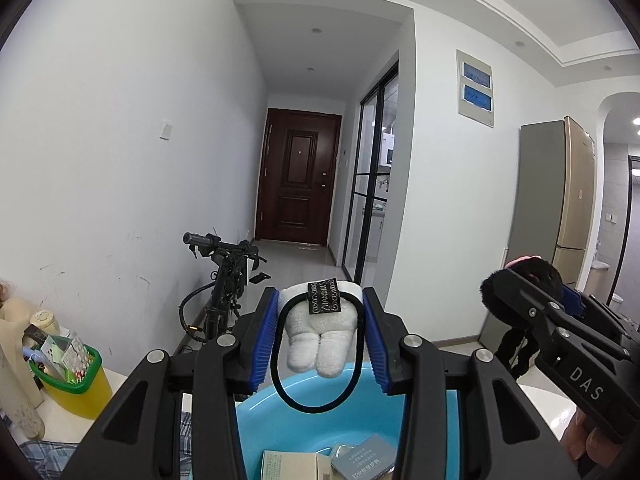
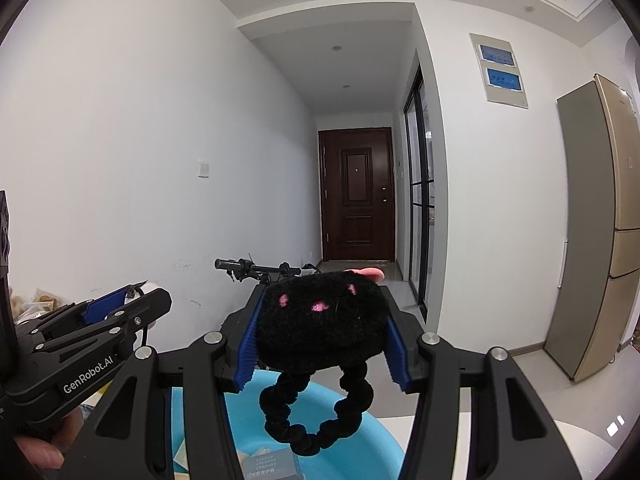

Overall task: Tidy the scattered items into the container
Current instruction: 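Carry both hair ties up and over the light blue basin with both grippers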

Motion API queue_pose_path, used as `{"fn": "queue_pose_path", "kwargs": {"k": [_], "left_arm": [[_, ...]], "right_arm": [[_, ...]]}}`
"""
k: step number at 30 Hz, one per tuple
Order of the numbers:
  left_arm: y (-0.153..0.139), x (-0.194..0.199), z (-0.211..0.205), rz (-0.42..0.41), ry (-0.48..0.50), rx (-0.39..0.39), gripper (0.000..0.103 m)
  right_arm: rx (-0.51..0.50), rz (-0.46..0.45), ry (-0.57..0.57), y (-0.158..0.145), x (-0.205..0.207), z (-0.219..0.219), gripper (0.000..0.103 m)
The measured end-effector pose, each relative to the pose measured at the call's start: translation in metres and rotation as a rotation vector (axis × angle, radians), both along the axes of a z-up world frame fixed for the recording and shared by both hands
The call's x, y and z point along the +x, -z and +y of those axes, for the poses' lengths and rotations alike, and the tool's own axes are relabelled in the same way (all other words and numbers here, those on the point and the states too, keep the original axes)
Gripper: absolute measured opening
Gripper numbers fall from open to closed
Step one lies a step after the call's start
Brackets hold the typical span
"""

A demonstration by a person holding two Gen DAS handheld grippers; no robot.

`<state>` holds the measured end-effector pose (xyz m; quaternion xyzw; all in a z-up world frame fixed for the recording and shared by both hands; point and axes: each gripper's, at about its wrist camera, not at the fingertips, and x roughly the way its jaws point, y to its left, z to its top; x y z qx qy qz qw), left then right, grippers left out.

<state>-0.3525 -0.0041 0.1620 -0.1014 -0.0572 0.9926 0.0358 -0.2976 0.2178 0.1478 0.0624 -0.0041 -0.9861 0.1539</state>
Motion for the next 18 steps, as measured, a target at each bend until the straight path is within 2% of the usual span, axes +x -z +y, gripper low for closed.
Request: {"fn": "queue_pose_path", "kwargs": {"k": [7,11,15,18], "left_arm": [[0.002,0.006,0.003,-0.02,0.024,-0.007,0.043],[0.003,0.006,0.007,-0.038,0.037,-0.028,0.043],[0.006,-0.004,0.01,-0.09,0.067,-0.031,0.043],[0.013,-0.017,0.014,-0.163,0.061,-0.056,0.043]], "right_arm": [[0.008,0.008,-0.006,-0.006,0.007,0.006,0.051],[0.028,-0.024,-0.021,-0.004,0.002,0.007,0.051],[0.039,-0.075,-0.041,0.0,-0.009,0.006,0.051],[0.056,-0.102,-0.043,0.003,-0.014,0.005,0.051]]}}
